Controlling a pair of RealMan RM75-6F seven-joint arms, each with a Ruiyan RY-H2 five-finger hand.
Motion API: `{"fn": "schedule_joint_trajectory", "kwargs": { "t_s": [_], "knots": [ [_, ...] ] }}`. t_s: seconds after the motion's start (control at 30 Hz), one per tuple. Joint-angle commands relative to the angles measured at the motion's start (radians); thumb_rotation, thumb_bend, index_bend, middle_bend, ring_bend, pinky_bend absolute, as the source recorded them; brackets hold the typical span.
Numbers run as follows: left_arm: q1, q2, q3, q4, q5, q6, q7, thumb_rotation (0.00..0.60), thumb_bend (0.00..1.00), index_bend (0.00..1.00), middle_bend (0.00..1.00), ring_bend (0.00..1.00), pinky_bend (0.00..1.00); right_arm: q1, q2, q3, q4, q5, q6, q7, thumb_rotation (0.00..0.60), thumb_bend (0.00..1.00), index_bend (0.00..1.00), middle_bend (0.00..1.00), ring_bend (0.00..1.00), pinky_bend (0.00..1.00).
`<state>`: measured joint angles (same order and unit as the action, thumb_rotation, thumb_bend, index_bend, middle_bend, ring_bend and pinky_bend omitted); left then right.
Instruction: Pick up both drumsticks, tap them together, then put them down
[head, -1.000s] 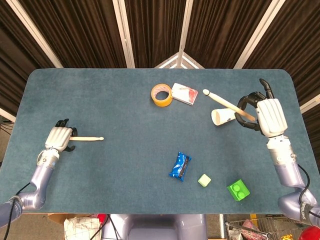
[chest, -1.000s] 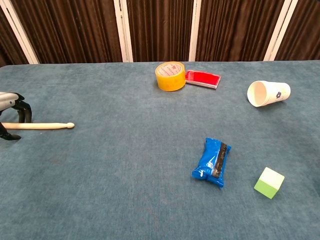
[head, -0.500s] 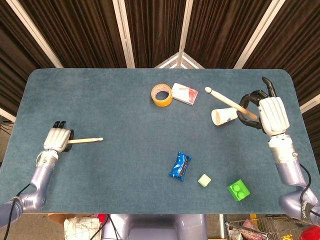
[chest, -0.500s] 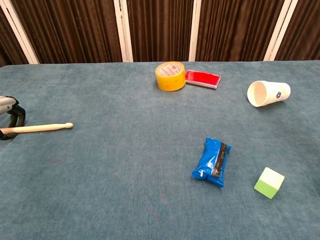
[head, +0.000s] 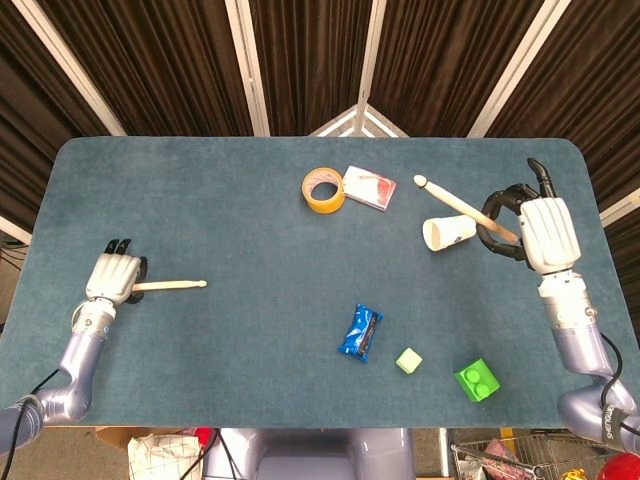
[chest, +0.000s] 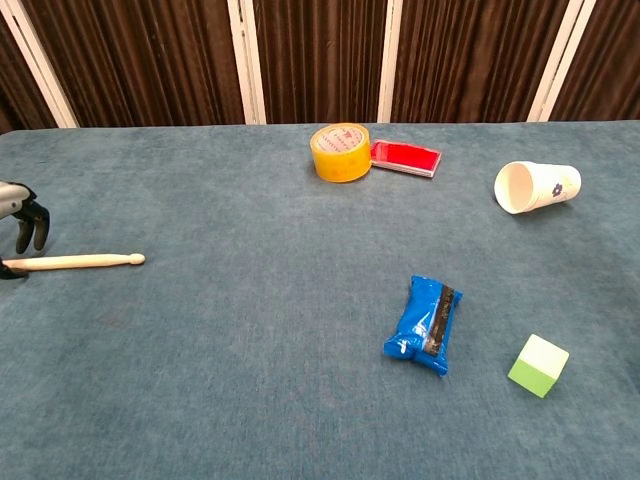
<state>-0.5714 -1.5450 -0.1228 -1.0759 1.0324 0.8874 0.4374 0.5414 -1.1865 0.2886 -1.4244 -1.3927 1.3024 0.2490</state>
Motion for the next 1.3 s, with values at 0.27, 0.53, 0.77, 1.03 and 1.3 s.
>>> {"fn": "schedule_joint_trajectory", "kwargs": {
  "t_s": [0.27,0.53,0.77,1.03,1.3],
  "knots": [
    [-0.007,-0.014,0.012,0.003,0.012,0.012,0.027,0.600,0.35,0.52,0.50,0.10,0.09,0.001,0.003,0.008,-0.001,0.014,-0.007,-0.013,0.600,0.46,0.71,0.64,0.41,0.00],
    [-0.006,-0.019,0.022,0.015,0.019,0.015,0.042,0.600,0.35,0.53,0.51,0.10,0.09,-0.005,0.003,0.011,0.005,0.020,-0.005,-0.011,0.600,0.46,0.71,0.64,0.41,0.00],
    [-0.006,-0.027,0.029,0.026,0.023,0.025,0.071,0.600,0.36,0.55,0.53,0.11,0.09,-0.007,0.004,0.011,0.004,0.020,-0.006,-0.015,0.600,0.46,0.71,0.64,0.41,0.00],
    [-0.006,-0.037,0.035,0.041,0.031,0.037,0.097,0.600,0.36,0.55,0.53,0.11,0.09,-0.006,0.002,0.012,0.006,0.022,-0.009,-0.021,0.600,0.46,0.71,0.64,0.41,0.00],
    [-0.006,-0.042,0.040,0.045,0.042,0.046,0.114,0.600,0.36,0.55,0.53,0.11,0.09,-0.003,0.003,0.017,0.010,0.031,-0.018,-0.025,0.600,0.46,0.71,0.64,0.41,0.00]
  ]
}}
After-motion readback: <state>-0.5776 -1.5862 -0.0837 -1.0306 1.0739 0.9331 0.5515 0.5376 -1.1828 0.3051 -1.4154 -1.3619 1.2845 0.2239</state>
